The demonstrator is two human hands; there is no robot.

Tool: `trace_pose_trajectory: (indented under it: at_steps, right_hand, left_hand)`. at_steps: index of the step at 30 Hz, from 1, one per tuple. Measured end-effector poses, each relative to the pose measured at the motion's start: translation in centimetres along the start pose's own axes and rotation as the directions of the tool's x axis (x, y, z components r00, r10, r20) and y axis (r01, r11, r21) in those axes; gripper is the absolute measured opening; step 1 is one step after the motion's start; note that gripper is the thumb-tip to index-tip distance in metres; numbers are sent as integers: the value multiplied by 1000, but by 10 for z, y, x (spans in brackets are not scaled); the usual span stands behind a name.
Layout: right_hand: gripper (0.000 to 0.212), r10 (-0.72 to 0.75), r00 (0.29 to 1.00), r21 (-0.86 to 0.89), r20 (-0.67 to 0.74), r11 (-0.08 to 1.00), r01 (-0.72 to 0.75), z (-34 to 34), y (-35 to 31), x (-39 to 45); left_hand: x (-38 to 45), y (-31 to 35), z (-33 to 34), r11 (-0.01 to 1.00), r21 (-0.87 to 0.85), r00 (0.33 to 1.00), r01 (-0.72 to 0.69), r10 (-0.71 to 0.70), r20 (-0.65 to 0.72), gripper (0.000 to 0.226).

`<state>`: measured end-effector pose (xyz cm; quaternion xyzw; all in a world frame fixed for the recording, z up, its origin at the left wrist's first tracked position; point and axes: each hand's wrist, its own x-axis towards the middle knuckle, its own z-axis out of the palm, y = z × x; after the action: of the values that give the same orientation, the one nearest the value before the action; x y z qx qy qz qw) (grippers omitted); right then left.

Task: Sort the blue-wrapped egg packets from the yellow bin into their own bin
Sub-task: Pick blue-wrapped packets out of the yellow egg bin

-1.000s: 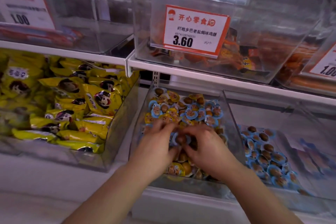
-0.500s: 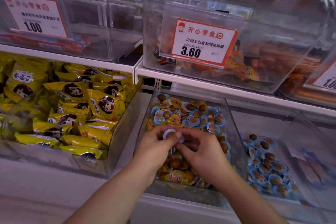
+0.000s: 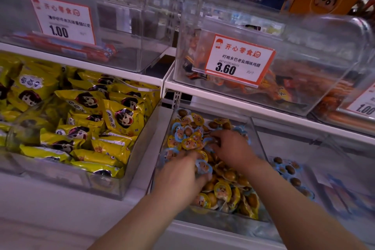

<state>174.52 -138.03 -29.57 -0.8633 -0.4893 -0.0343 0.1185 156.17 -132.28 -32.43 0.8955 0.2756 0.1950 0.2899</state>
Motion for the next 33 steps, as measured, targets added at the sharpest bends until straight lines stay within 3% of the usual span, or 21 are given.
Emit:
trace_pose_trajectory:
  at_steps: [4,7,9,12,14,18,19,20,21,23,24,26,30,33]
  right_hand:
    - [27,82,978,150,-194,987,-53,-11,1,-21]
    - [21,301,876,526,-376,848,-66,-30,-5,-59]
    - [21,439,856,794,-272,605,-58,-31,-13,-91]
    - [22,493,870,943,10,284,-172,-20,-26,-122]
    - [19,476,872,955,114,189,-228,-12,-34,-124]
    - [21,437,892,923,116,284,-259,-9,-38,-117]
    - [21,434,891,927,131,266,-265,-10,-38,-116]
    - [21,434,887,939,159,211,-272,-12,-37,-117]
    - [20,425,880,959,213,80,-271,-14,-36,-118]
    - [26,273,891,911,363,-304,-278,-22,-36,-117]
    - [34,144,908,848,394,-438,-299,-27,-37,-117]
    - [46,17,910,777,414,-528,-344,-31,-38,-118]
    - [60,86,846,676,526,-647,-354,-35,-39,-116]
    - [55,135,839,669,527,-675,-311,-36,-35,-119]
  left_hand:
    - [6,-2,2,1000,-2,995,-7,7,-101,23]
    - [9,-2,0,999,-52,989,-15,7,-149,20]
    - [9,-3,-2,995,-101,989,-27,12,-149,20]
    - [7,-2,0,992,-95,992,-79,68,-109,19]
    - [6,0,1,994,-79,992,-78,69,-110,19]
    - [4,7,0,997,-81,987,-13,0,-159,17]
    - [4,9,-2,993,-118,982,-2,-20,-189,16]
    - [4,13,-5,983,-184,973,-3,-40,-229,15]
    - [3,18,-7,964,-263,961,-24,-51,-273,15]
    - [1,33,-10,919,-379,945,-110,-21,-325,16]
    - [-2,41,-9,902,-406,949,-148,14,-316,17]
    - [-7,53,-3,900,-375,949,-223,113,-293,20]
    - [-14,69,16,928,-149,916,-342,294,-272,24]
    - [-15,77,28,924,19,890,-382,373,-261,39]
